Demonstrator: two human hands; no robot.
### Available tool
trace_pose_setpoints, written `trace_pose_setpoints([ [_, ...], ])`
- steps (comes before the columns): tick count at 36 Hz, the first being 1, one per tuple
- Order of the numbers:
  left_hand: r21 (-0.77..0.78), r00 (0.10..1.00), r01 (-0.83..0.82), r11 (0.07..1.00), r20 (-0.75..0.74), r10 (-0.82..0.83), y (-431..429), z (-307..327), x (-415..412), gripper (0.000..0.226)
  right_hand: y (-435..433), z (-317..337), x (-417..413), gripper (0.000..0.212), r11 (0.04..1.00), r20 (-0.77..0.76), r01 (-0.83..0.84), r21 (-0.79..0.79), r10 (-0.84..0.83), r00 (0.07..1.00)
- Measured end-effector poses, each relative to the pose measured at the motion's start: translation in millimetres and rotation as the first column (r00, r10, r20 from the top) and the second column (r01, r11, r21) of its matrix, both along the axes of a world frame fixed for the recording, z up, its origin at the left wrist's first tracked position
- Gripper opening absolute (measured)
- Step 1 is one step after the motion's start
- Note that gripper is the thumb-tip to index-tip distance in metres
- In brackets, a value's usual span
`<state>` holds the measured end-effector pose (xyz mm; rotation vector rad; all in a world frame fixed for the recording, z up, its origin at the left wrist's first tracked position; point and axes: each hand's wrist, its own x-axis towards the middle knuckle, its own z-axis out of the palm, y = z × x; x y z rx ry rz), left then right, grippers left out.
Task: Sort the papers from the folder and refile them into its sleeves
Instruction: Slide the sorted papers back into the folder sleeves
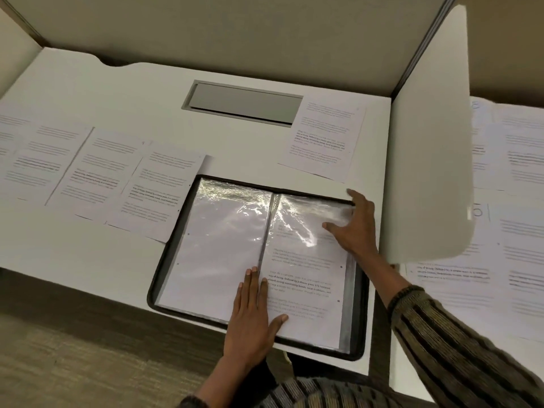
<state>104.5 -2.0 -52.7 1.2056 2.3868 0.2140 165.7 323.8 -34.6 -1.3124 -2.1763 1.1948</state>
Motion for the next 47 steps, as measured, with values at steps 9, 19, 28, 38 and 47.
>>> trace_pose_setpoints([
  [9,-0.033,1.000,0.000,0.999,0.008,0.000,1.7,4.6,-0.6,0.094,-40.7,-9.9,46.0,0.116,0.987,0.003,0.062,-0.145,-0.062,0.998],
  [19,-0.033,0.971,-0.166,0.986,0.168,0.169,15.0,21.0,-4.7,0.088,-88.3,15.9,61.7,0.040,0.810,-0.105,0.009,-0.586,-0.087,0.991],
  [28,0.089,0.708,-0.595,0.799,0.529,0.468,43.3,92.9,-31.7,0.070,-101.6,66.4,30.8,0.042,0.522,-0.330,-0.322,-0.789,0.082,0.940],
  [38,0.045,0.677,-0.568,0.822,0.593,0.435,22.8,146.6,-101.9,0.095,-146.6,86.6,-32.6,0.053,0.502,-0.401,-0.609,-0.614,0.466,0.789],
  [47,-0.113,0.833,-0.527,0.843,0.126,0.538,-26.7,106.2,-181.4,0.029,-200.5,57.8,-77.8,0.085,0.581,-0.129,-0.645,-0.497,0.685,0.717],
])
